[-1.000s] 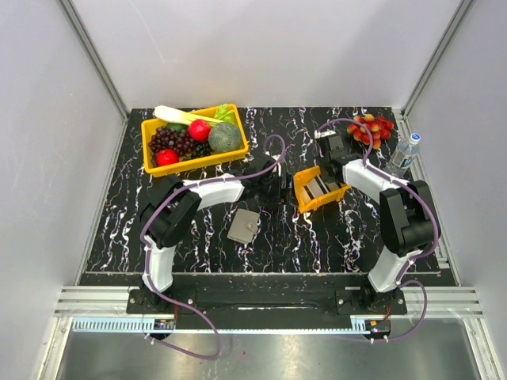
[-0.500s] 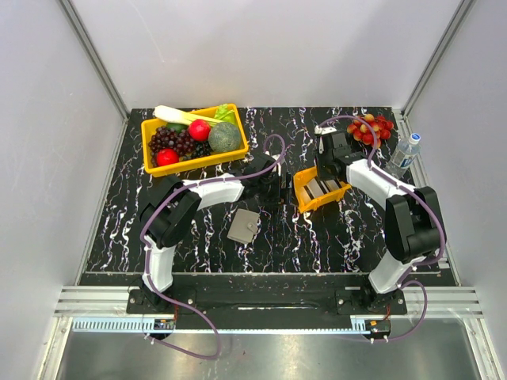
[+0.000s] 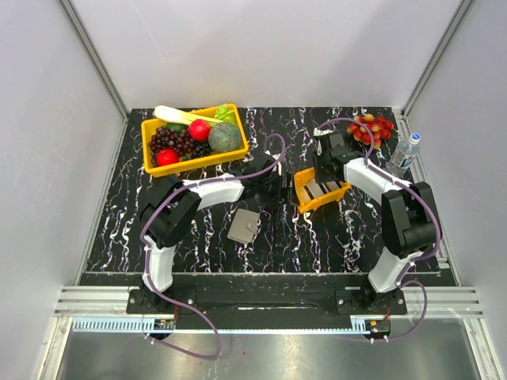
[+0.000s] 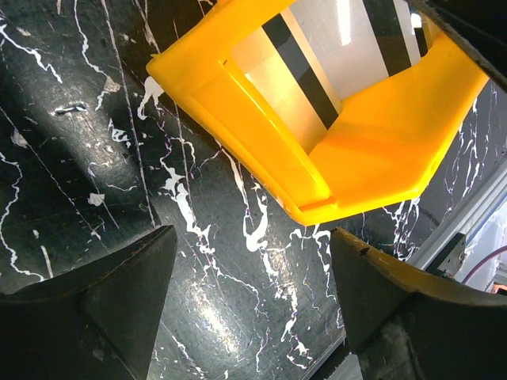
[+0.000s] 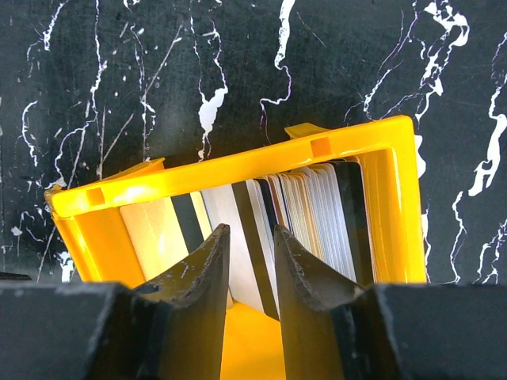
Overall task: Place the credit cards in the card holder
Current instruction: Pick up the credit card from the storage box.
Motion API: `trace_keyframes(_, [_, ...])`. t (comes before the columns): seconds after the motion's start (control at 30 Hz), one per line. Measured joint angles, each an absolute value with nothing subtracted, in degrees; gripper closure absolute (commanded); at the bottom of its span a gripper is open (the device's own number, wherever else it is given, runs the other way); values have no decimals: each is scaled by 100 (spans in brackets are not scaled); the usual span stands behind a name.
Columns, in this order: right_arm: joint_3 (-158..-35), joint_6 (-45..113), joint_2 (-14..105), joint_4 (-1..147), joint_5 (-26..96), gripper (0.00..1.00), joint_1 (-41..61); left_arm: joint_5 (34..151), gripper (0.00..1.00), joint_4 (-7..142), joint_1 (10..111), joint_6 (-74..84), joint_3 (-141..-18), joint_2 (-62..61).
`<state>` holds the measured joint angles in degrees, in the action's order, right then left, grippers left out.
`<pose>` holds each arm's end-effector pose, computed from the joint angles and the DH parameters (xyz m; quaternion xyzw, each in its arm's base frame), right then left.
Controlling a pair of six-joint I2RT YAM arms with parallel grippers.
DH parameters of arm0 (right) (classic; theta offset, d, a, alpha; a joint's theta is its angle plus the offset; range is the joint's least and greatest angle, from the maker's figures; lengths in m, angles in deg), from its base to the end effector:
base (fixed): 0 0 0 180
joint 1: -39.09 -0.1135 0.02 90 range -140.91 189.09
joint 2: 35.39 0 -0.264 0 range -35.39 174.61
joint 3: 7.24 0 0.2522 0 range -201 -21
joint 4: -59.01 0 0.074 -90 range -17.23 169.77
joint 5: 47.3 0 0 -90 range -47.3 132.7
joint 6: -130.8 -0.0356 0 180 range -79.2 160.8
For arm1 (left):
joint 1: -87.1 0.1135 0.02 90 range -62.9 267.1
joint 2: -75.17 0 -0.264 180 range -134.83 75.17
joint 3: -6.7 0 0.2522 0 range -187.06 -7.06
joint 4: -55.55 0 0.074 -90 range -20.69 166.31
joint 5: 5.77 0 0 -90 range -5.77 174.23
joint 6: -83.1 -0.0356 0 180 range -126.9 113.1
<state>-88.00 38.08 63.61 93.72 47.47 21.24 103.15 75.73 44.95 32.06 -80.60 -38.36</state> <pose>0.3500 0.1096 0.2079 -0.1116 0.9409 0.0179 0.3194 0.3080 -0.2943 0.1661 0.0865 0.9138 -0.3541 0.1790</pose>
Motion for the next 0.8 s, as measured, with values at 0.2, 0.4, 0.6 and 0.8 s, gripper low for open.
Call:
trace_keyframes(0.2, [-8859,3810,6512,9451,4747,67,2122,10332,19,7564,4495,3215,-8060,-3836])
trace_keyframes(0.4, [-8925,4022,6591,9536,4968,84,2041,10339,19,7560,4495,3219,-8067,-3869])
trace_keyframes(0.6, [-8932,4156,6597,9545,5077,98,2024,10346,20,7562,4495,3219,-8086,-3933])
trace_keyframes(0.8, [-8958,4175,6597,9577,5027,100,2024,10354,20,7562,4506,3219,-8086,-3937])
